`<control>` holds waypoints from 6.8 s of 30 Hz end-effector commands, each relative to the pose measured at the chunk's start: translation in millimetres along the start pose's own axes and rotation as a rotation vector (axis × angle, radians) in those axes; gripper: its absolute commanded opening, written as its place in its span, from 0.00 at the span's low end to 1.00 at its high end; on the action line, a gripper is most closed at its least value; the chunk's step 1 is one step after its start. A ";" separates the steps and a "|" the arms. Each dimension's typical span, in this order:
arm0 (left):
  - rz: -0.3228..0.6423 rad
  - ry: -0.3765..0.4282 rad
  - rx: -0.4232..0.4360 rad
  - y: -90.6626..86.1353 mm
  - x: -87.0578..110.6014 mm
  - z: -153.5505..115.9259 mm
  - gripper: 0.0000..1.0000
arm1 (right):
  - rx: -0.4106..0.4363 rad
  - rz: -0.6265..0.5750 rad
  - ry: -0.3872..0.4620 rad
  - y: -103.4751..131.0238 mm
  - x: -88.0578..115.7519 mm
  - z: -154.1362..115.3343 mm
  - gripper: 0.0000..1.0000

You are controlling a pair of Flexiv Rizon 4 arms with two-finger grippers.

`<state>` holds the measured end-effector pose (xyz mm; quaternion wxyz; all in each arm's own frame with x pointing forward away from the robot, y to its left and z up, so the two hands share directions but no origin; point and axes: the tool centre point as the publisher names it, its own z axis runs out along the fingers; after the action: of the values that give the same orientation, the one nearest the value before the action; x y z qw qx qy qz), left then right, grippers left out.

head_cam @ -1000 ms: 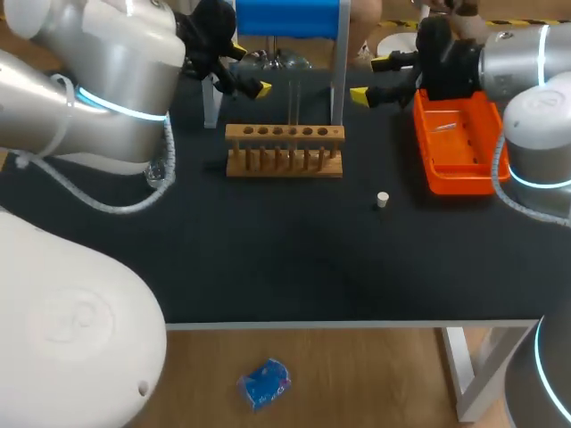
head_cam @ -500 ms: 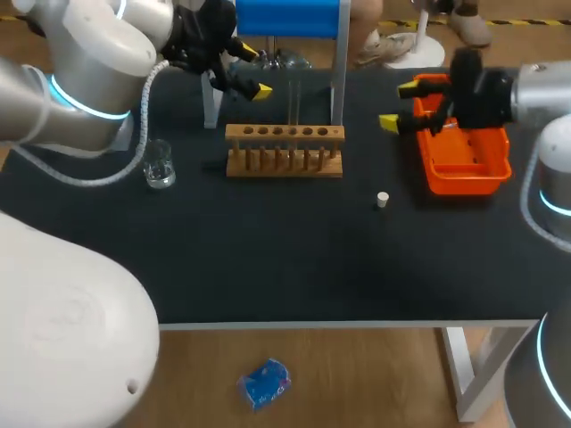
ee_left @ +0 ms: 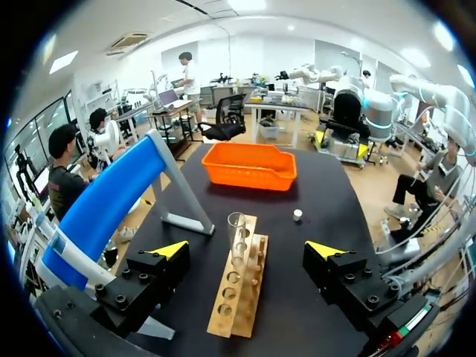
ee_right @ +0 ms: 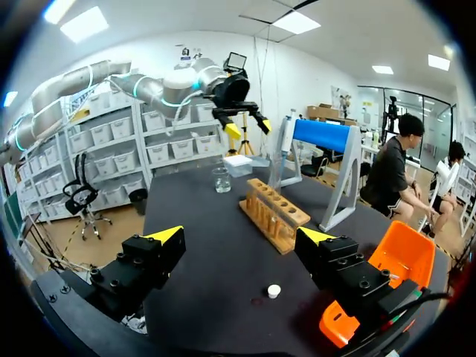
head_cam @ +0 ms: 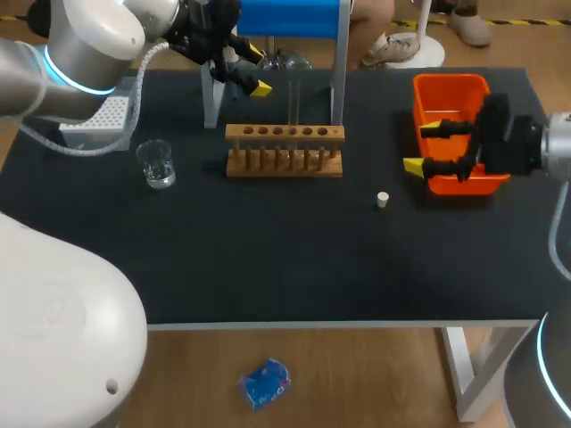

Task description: Invert the test tube, pick up the pipette, mount the tip to pipette, aspirate from beaker and dispense into the tube, eject the tip, return the pipette, and cap with the stopper.

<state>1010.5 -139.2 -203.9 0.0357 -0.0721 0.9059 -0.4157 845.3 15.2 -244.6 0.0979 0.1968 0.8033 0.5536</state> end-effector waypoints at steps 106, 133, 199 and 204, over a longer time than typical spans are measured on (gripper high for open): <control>-0.027 -0.039 0.013 8.8 -17.2 34.2 1.00 | 0.277 0.024 -0.223 -141.2 -22.9 58.3 1.00; -0.027 -0.039 0.013 8.8 -17.2 34.2 1.00 | 0.236 0.099 -0.307 -145.8 -43.5 92.3 0.62; -0.027 -0.039 0.013 8.8 -17.2 34.2 1.00 | 0.235 0.127 -0.296 -150.9 -73.3 119.8 0.35; -0.027 -0.039 0.013 8.8 -17.2 34.2 1.00 | 0.241 0.129 -0.297 -153.1 -73.5 120.7 0.31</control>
<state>1029.9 -156.3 -233.6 0.0504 -0.0921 0.9005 -0.4219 923.7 37.7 -433.5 0.1549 0.3377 0.8256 0.4248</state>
